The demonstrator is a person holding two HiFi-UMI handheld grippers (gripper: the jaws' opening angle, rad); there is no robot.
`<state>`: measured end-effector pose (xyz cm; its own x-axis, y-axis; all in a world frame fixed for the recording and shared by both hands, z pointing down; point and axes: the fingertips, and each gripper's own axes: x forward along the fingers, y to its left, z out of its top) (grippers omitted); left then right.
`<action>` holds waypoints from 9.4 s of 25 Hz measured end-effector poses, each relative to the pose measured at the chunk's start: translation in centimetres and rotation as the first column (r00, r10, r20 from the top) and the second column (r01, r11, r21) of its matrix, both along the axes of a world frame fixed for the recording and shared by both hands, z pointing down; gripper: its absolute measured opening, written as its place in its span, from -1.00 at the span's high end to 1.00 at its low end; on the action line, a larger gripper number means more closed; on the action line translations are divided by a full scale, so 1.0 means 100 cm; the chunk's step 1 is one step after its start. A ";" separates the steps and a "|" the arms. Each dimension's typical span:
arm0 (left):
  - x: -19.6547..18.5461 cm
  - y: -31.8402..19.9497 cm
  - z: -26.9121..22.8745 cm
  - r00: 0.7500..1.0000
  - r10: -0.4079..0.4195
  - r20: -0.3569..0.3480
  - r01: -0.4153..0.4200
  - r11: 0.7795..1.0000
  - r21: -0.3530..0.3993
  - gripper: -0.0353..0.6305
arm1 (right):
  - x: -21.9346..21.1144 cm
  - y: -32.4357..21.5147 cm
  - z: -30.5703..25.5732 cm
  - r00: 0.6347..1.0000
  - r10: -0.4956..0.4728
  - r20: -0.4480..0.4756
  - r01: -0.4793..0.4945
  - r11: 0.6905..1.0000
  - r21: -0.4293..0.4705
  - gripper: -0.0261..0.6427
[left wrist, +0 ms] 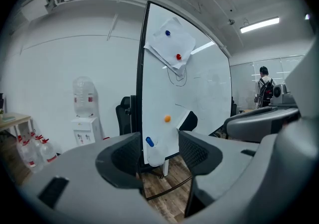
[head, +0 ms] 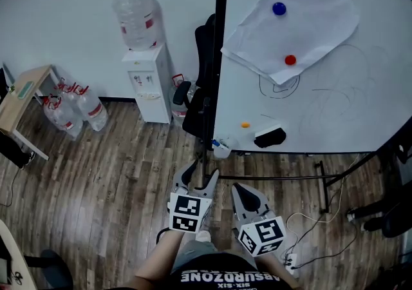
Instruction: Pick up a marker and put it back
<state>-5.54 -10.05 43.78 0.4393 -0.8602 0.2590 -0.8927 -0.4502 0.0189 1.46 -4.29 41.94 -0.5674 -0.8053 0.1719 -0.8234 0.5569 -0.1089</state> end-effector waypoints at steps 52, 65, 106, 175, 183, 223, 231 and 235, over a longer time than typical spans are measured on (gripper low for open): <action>0.030 -0.130 0.104 0.996 0.062 -0.065 -0.077 0.960 -0.267 0.34 | 0.032 -0.106 0.036 0.994 0.100 -0.046 -0.104 0.992 -0.072 0.93; 0.028 -0.137 0.102 0.996 0.058 -0.068 -0.073 0.965 -0.254 0.62 | 0.032 -0.108 0.039 0.992 0.114 -0.050 -0.118 0.990 -0.082 0.93; 0.037 -0.138 0.070 0.996 0.070 -0.050 -0.077 0.983 -0.165 0.66 | 0.046 -0.097 0.036 0.991 0.132 -0.032 -0.133 0.989 -0.068 0.93; -0.006 -0.037 -0.010 0.982 0.093 -0.166 -0.096 0.995 -0.008 0.66 | -0.019 -0.050 0.030 1.000 0.026 0.003 -0.026 0.998 -0.052 0.93; -0.005 -0.031 0.012 0.987 0.077 -0.140 -0.082 0.996 -0.035 0.66 | -0.020 -0.046 0.031 1.000 0.020 -0.002 -0.020 0.999 -0.051 0.93; 0.004 -0.021 0.029 0.990 0.093 -0.108 -0.099 0.994 -0.052 0.66 | -0.008 -0.039 0.030 0.999 0.038 -0.014 -0.039 0.998 -0.045 0.93; 0.005 -0.026 0.015 0.989 0.095 -0.117 -0.098 0.995 -0.022 0.66 | -0.002 -0.040 0.032 0.999 0.049 -0.014 -0.050 0.998 -0.048 0.93; 0.005 -0.026 0.003 0.987 0.100 -0.123 -0.100 0.995 0.005 0.66 | 0.001 -0.041 0.031 0.998 0.053 -0.014 -0.054 0.997 -0.046 0.93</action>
<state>-5.01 -12.67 44.05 0.5517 -0.8100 0.1988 -0.8340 -0.5370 0.1265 1.54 -8.39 45.09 -0.5211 -0.8254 0.2172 -0.8535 0.5065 -0.1227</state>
